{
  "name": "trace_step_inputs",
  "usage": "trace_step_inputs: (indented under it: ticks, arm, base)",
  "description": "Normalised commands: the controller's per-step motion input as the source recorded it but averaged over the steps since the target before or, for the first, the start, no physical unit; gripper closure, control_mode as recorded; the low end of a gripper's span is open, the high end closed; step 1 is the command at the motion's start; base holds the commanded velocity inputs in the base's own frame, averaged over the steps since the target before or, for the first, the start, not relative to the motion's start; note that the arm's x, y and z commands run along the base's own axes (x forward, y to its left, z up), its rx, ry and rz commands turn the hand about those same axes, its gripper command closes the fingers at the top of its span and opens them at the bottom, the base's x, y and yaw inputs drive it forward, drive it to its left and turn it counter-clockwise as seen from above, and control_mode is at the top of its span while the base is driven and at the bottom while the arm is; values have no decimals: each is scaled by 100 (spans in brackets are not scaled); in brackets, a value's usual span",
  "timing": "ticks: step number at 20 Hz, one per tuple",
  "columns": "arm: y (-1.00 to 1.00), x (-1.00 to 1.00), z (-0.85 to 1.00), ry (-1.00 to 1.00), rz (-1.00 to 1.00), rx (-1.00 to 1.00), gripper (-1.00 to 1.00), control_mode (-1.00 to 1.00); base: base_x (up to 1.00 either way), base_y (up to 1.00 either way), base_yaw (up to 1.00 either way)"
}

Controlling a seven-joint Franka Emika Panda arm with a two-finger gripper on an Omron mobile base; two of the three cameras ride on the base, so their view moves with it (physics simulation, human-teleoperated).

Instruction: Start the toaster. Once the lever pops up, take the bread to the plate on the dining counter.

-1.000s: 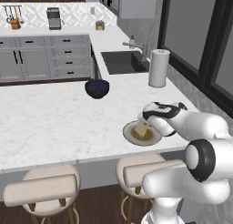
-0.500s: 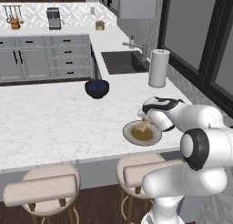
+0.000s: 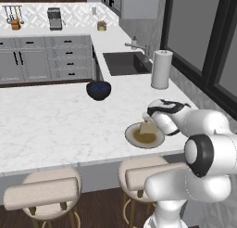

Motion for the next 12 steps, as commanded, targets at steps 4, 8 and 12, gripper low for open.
trace_step_inputs:
  ticks: [4,8,12]
  arm:
    - [-10,-41,5,0,-8,-4,-100,-100]
    - [0,-17,42,0,-12,-5,-100,-100]
    - [0,0,80,6,-13,-5,-100,-100]
  base:
    - [0,0,0]
    - [0,0,0]
    - [0,0,0]
